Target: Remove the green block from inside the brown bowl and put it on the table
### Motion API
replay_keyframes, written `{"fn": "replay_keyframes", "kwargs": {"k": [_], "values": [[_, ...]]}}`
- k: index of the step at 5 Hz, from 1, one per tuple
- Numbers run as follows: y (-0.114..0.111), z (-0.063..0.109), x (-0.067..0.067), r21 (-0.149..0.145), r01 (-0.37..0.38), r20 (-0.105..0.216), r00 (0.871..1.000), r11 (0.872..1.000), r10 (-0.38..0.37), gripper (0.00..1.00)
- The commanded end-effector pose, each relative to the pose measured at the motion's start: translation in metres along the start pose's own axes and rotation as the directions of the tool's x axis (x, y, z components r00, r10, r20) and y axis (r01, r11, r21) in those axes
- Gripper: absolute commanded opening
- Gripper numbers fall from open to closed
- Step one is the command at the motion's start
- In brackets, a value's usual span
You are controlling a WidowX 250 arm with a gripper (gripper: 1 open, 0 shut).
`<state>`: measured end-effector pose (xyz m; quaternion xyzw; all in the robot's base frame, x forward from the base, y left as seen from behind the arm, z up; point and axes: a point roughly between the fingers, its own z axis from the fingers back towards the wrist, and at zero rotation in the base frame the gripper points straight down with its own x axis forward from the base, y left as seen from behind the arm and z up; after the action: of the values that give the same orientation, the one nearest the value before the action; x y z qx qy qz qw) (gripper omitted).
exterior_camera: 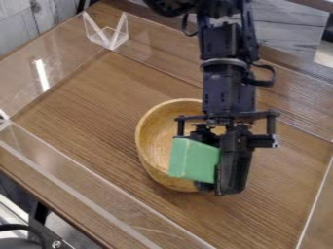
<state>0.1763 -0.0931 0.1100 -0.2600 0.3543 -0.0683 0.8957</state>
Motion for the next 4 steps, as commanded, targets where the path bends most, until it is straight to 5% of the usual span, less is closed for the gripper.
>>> {"fn": "replay_keyframes", "kwargs": {"k": [1, 4], "values": [[-0.0049, 0.0122, -0.003, -0.005, 0.038, 0.041, 0.998, 0.999, -0.038, 0.0], [-0.0063, 0.0157, -0.008, -0.028, 0.058, 0.018, 0.998, 0.998, -0.058, 0.0]]}}
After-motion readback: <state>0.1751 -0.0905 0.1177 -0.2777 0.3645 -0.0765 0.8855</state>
